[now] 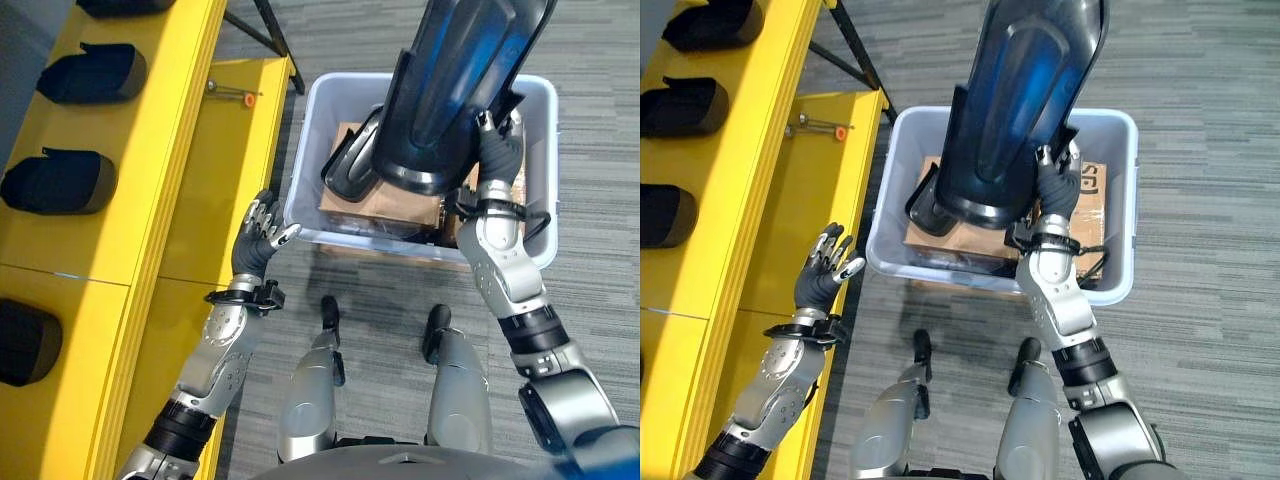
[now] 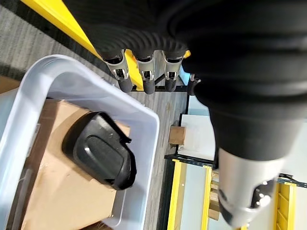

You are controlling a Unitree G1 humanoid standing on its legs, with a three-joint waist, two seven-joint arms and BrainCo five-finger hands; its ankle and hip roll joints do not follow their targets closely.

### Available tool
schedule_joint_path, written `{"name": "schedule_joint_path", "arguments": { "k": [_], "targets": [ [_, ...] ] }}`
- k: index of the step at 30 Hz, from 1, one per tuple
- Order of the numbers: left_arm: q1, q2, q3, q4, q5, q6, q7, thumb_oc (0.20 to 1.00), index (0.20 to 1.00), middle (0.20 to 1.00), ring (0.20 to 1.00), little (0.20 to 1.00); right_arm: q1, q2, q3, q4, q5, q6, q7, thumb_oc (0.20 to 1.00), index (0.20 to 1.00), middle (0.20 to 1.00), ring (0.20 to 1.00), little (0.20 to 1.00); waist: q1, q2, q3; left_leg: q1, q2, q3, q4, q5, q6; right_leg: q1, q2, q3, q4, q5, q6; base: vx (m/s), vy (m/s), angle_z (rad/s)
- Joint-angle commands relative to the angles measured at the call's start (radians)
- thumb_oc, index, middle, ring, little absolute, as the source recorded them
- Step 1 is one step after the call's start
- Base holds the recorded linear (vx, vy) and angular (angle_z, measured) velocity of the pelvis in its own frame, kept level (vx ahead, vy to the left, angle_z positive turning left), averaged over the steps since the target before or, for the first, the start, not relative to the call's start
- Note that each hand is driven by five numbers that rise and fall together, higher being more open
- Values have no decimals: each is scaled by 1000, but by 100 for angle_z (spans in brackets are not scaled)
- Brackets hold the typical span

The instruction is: Move parts from the plastic box to the shelf.

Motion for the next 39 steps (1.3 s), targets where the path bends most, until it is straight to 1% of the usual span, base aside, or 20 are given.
{"name": "schedule_joint_path", "arguments": {
  "k": [1, 2, 7, 11, 13, 14, 15, 18, 20, 22, 24, 25, 26, 27, 28, 31, 32, 34, 35, 39],
  "targets": [
    [30, 46, 60, -59, 53, -19, -28, 1000, 1000, 1000, 1000, 1000, 37, 46, -29, -76, 64, -87, 146, 200, 200, 200, 200, 200, -17, -66, -45, 59, 111, 11, 60, -73, -56, 243, -17, 25, -279, 44, 109, -8, -81, -14],
    [31, 46, 60, -59, 53, -19, -28, 1000, 1000, 1000, 1000, 1000, 37, 46, -29, -77, 64, -87, 146, 200, 200, 200, 200, 200, -17, -65, -47, 57, 112, 11, 58, -70, -56, 240, -16, 25, -282, 48, 108, -6, -91, -14],
    [79, 18, 123, -39, 76, 0, -40, 1000, 1000, 1000, 1000, 1000, 156, 25, -37, -105, 117, -68, 229, 200, 200, 200, 200, 200, -29, -66, -74, 123, 164, 17, 61, -59, -65, 260, 16, 28, -172, -24, 87, -15, -113, -10],
    [118, -13, 154, -22, 82, 13, -43, 1000, 1000, 1000, 1000, 1000, 192, 14, -37, -105, 147, -59, 262, 200, 200, 200, 200, 200, -24, -57, -80, 158, 214, 0, 50, -16, -77, 282, 61, 15, -100, -93, 48, -55, -172, -8],
    [140, -32, 165, -15, 81, 11, -43, 1000, 1000, 1000, 1000, 1000, 182, 9, -16, -93, 165, -57, 278, 200, 200, 200, 200, 200, -10, -52, -80, 162, 241, -20, 27, 51, -90, 284, 92, -3, -77, -126, 23, -136, -245, 3],
    [150, -49, 170, -9, 77, 7, -39, 1000, 1000, 1000, 1000, 1000, 160, 1, -1, -79, 181, -61, 282, 200, 200, 200, 200, 200, 10, -45, -83, 142, 250, -34, 6, 122, -99, 288, 112, -26, -99, -132, 8, -137, -187, 17],
    [150, -50, 170, -9, 77, 8, -39, 1000, 1000, 1000, 1000, 1000, 159, 0, -1, -78, 181, -61, 282, 200, 200, 200, 200, 200, 9, -42, -86, 137, 253, -36, 5, 126, -99, 286, 116, -28, -104, -127, 7, -146, -188, 24],
    [147, -66, 157, 2, 69, 8, -43, 1000, 1000, 1000, 1000, 1000, 133, -25, 16, -74, 185, -60, 288, 200, 200, 200, 200, 200, 40, -39, -86, 98, 247, -29, -20, 223, -111, 307, 110, -99, -133, -138, -10, -126, -154, 43],
    [142, -64, 151, 9, 69, 8, -52, 1000, 1000, 1000, 1000, 1000, 129, -42, 15, -84, 190, -63, 298, 200, 200, 200, 200, 200, 44, -58, -90, 94, 217, -10, 14, 171, -106, 319, 81, -130, -148, -144, -9, -88, -170, 85],
    [138, -65, 151, 8, 71, 7, -60, 1000, 1000, 1000, 1000, 1000, 139, -51, 12, -94, 180, -62, 306, 200, 200, 200, 200, 200, 41, -57, -94, 105, 214, 25, 80, 123, -98, 307, 59, -163, -148, -124, -10, -140, -92, 121],
    [139, -71, 149, 10, 72, 8, -72, 1000, 1000, 1000, 1000, 1000, 178, -55, 3, -107, 187, -64, 319, 200, 200, 200, 200, 200, 22, -58, -104, 131, 227, 67, 168, 45, -85, 304, 29, -213, -135, -123, -19, -182, -45, 105],
    [139, -82, 149, 4, 66, 14, -77, 1000, 1000, 1000, 1000, 1000, 226, -49, -8, -122, 195, -57, 330, 200, 200, 200, 200, 200, 2, -54, -113, 184, 218, 94, 219, -52, -69, 292, -20, -273, -91, -115, -20, -153, 46, 119],
    [139, -85, 145, 0, 65, 15, -79, 1000, 1000, 1000, 1000, 1000, 239, -46, -13, -128, 199, -54, 331, 200, 200, 200, 200, 200, -4, -51, -113, 193, 206, 95, 212, -81, -68, 291, -37, -285, -81, -109, -16, -108, 61, 133],
    [139, -85, 144, 0, 65, 16, -78, 1000, 1000, 1000, 1000, 1000, 241, -47, -14, -130, 199, -54, 331, 200, 200, 200, 200, 200, -6, -51, -113, 193, 204, 93, 213, -82, -66, 292, -40, -287, -79, -110, -14, -68, 148, 133],
    [137, -92, 131, 1, 59, 21, -87, 1000, 1000, 1000, 1000, 1000, 258, -49, -32, -141, 202, -51, 327, 200, 200, 200, 200, 200, -23, -40, -112, 195, 189, 145, 170, -139, -53, 302, -85, -329, -67, -87, 4, -50, 127, 142],
    [143, -90, 130, 0, 58, 16, -92, 1000, 1000, 1000, 1000, 1000, 270, -45, -29, -138, 208, -44, 333, 200, 200, 200, 200, 200, -23, -34, -106, 183, 155, 133, 176, -183, -42, 299, -116, -321, -55, -56, 25, 4, 213, 117],
    [144, -77, 134, -4, 69, 15, -94, 1000, 1000, 1000, 1000, 1000, 277, -46, -34, -141, 210, -39, 338, 200, 200, 200, 200, 200, -13, -39, -89, 155, 125, 117, 232, -203, -31, 311, -144, -318, -59, -30, 33, 27, 222, 67],
    [144, -68, 141, -8, 73, 16, -94, 1000, 1000, 1000, 1000, 1000, 281, -47, -42, -145, 204, -34, 343, 200, 200, 200, 200, 200, -11, -44, -84, 147, 113, 122, 232, -215, -23, 323, -163, -328, -66, -17, 43, 0, 213, 24],
    [144, -61, 150, -11, 82, 8, -90, 1000, 1000, 1000, 1000, 1000, 283, -38, -41, -141, 202, -29, 345, 200, 200, 200, 200, 200, -4, -52, -82, 138, 84, 114, 235, -231, -16, 326, -182, -325, -74, 13, 62, 4, 266, 5],
    [142, -50, 168, -18, 94, 6, -84, 1000, 1000, 1000, 1000, 1000, 279, -23, -31, -138, 201, -21, 354, 200, 200, 200, 200, 200, 14, -69, -79, 122, 49, 103, 224, -240, -1, 336, -196, -327, -117, 54, 86, 3, 168, 8]
  ]
}}
